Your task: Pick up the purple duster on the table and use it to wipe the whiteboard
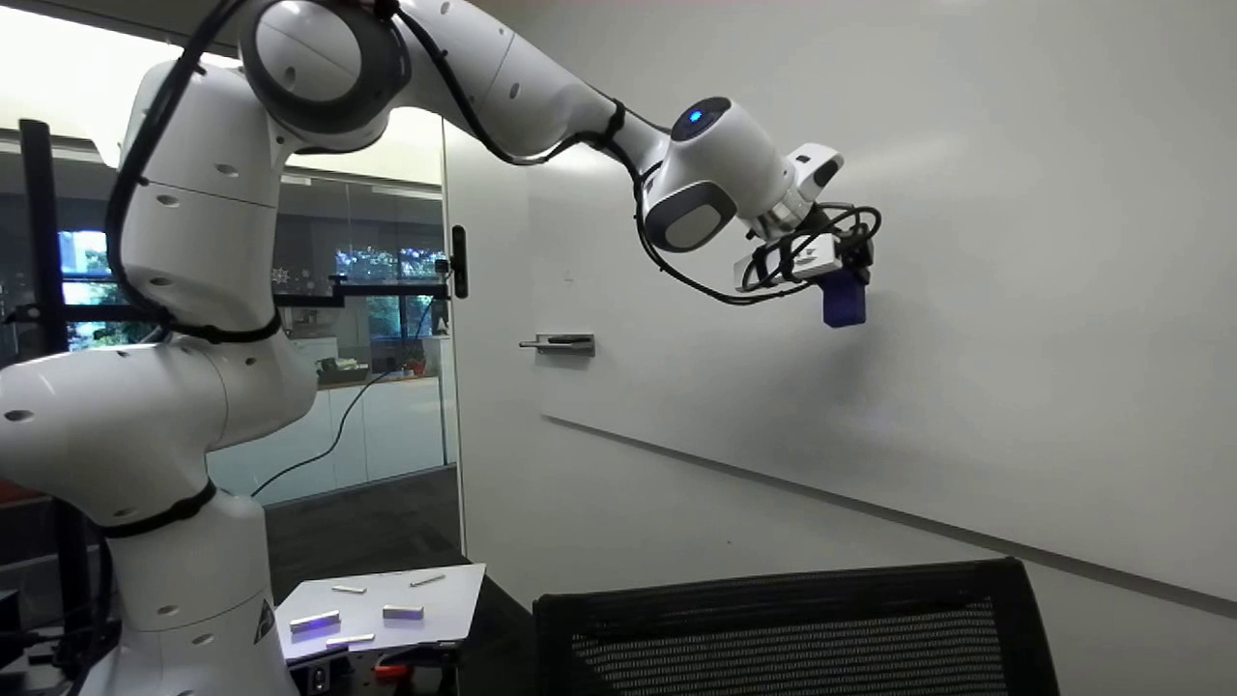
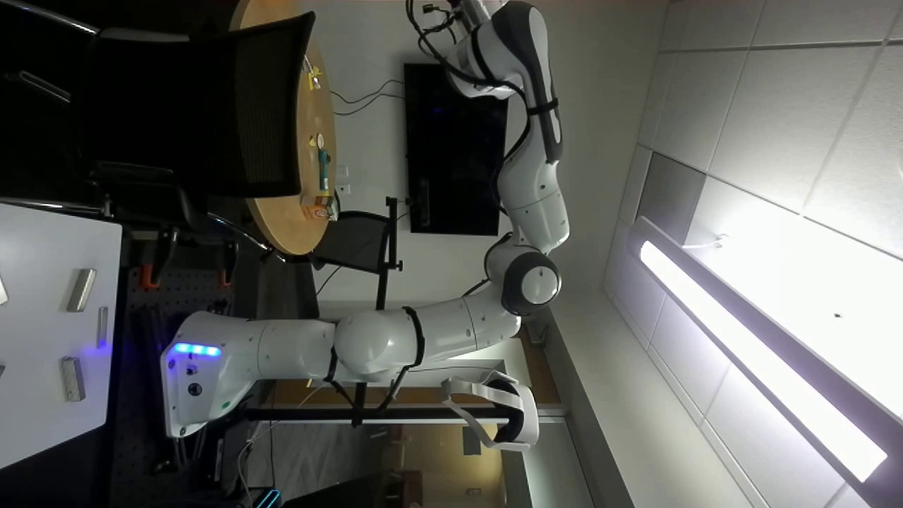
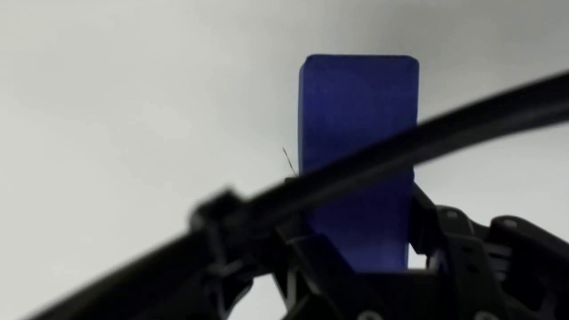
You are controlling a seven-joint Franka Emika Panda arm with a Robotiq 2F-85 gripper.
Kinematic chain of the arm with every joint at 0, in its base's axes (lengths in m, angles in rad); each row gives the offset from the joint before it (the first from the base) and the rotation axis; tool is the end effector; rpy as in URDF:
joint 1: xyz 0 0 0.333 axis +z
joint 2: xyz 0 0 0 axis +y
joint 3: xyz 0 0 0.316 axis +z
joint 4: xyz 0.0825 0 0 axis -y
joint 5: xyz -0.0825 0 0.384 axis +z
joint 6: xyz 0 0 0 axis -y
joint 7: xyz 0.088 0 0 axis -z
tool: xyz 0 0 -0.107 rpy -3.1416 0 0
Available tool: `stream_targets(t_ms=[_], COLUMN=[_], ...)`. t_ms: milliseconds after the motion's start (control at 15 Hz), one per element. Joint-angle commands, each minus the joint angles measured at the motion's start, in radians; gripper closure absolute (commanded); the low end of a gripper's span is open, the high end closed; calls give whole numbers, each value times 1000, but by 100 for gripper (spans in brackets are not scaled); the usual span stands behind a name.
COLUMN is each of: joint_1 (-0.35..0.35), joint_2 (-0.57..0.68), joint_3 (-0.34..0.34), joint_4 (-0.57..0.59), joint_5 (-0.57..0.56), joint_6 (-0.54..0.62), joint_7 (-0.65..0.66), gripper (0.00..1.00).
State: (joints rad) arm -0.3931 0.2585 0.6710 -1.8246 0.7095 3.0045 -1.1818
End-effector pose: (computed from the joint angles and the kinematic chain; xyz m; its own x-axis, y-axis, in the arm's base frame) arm 0.6537 0.0947 0.5171 0.3392 0.4309 0.8362 0.5412 -0.8165 0.2012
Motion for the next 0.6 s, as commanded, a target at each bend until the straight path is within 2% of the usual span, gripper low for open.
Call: stream_targets(t_ms=[0, 267, 533], joint_1=[-34, 5, 108], joint_2=[-16, 10, 66], joint_3=[72, 94, 63], joint_4=[-12, -11, 15], joint_5=[99, 82, 36], joint_6=[27, 71, 144], joint_7=[-58, -41, 32], gripper=[70, 70, 70])
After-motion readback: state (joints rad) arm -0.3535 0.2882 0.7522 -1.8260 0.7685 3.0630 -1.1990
